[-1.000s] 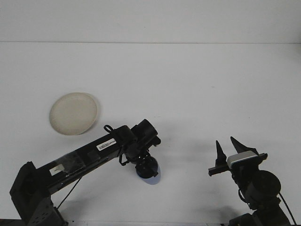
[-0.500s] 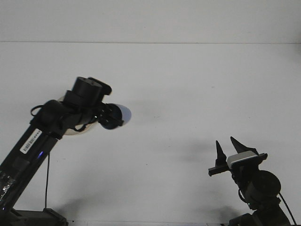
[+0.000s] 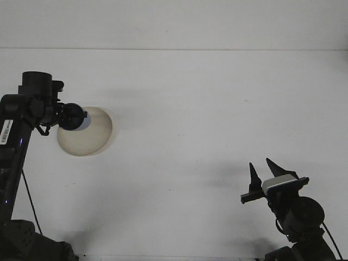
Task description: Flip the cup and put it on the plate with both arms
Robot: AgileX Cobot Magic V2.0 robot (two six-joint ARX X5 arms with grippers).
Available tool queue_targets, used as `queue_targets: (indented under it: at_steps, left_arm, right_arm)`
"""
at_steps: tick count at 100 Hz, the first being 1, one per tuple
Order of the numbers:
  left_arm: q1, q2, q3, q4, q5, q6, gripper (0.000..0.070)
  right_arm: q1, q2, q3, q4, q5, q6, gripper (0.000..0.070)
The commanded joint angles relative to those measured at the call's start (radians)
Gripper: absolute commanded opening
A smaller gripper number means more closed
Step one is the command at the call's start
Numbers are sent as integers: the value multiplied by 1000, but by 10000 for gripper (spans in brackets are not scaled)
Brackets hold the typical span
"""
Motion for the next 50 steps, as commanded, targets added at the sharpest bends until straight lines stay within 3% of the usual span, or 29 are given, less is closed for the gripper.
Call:
queue_targets:
  at_steps: [1,17,50]
  left_arm:
    - [24,50,19,0,-1,10,13]
    - [76,152,19,20,66,23,14]
    - [85,323,19,91,66,28,16]
  right_arm:
    - [2,4,4,8,-2,9,333]
    - [2,4,4,8,-2,9,333]
    - [2,4,4,8,-2,9,333]
